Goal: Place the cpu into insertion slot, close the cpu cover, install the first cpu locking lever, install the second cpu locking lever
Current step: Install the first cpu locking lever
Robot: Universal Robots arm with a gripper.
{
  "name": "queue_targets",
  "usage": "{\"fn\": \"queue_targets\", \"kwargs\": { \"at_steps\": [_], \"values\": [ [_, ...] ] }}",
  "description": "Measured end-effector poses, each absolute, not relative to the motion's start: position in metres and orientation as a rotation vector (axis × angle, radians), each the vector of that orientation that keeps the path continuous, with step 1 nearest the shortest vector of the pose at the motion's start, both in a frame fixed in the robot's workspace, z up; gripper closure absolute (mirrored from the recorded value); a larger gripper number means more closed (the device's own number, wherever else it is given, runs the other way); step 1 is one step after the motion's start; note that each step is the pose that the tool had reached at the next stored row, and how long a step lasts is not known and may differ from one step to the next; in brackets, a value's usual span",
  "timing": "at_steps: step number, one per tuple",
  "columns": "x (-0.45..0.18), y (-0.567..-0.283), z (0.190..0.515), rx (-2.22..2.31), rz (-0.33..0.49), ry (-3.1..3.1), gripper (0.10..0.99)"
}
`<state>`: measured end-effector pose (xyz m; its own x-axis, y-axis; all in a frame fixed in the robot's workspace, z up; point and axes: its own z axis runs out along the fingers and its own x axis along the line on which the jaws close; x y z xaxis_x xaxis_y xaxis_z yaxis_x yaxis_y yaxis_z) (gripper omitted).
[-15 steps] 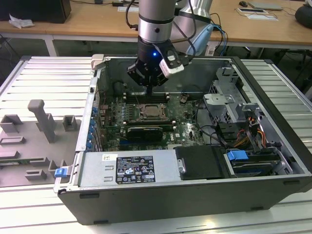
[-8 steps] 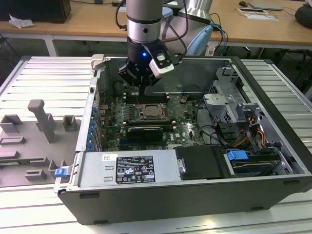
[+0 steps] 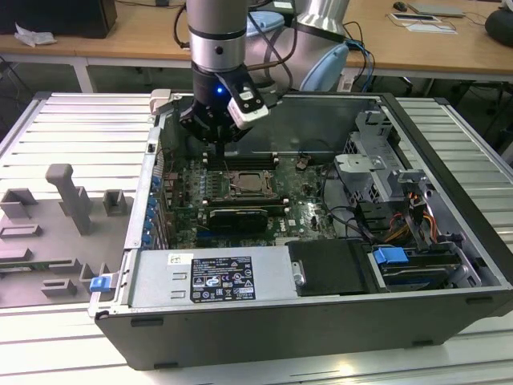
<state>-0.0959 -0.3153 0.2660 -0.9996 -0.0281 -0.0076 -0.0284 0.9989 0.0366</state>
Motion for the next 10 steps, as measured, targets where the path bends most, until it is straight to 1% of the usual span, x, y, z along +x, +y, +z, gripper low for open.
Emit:
{"fn": "queue_targets", "kwargs": {
  "at_steps": [4,10],
  "values": [
    [-0.1,-0.313,0.264,-0.048,0.057,3.133,0.98],
    [-0.102,-0.3,0.26,-0.063,0.057,3.133,0.98]
  ]
}}
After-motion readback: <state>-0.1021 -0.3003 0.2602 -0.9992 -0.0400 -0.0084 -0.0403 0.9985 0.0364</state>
